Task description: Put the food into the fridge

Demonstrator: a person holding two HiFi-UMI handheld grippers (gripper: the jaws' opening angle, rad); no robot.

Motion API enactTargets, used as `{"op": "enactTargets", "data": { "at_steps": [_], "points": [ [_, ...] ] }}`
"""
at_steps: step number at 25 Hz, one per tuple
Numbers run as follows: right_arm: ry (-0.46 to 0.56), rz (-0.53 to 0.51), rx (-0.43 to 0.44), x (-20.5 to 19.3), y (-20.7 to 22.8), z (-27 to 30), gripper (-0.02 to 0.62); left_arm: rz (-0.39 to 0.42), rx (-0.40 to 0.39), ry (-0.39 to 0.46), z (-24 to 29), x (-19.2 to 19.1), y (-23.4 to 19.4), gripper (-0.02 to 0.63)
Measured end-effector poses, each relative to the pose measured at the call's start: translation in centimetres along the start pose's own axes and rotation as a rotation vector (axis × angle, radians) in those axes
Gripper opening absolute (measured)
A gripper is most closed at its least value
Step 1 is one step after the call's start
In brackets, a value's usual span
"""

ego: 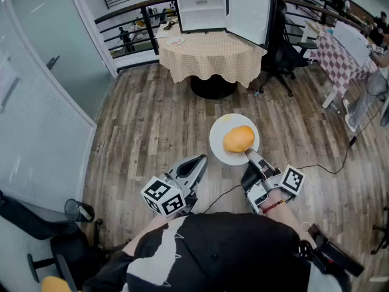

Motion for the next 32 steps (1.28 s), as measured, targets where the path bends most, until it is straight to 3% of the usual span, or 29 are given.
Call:
{"op": "enactTargets", "data": {
  "at_steps": [14,22,32],
  "points": [
    [0.005,0.001,-0.003,0.1,0.2,0.0,0.023,0.005,0.007,0.001,0.1,0.1,-0.2,0.014],
    [-0.012,-0.029,0.043,0.2,-0.1,0.3,0.023,0.019,0.003,0.001,0.6,0.0,-0.2,0.012],
    [-0.027,-0.009,-0.003,3.5,0.2,2.6,0.023,0.009,0.072,0.035,3.1,1.8,-2.4,0.014]
  ]
}}
Point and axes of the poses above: the fingertips, and each gripper's own axes: z forward along the fingers, y to its right, x out of its top, the point moved 9 cm from there along -z, backward along the fingers, and after that the axes turned 1 degree about -y, right-handed, at the moved point
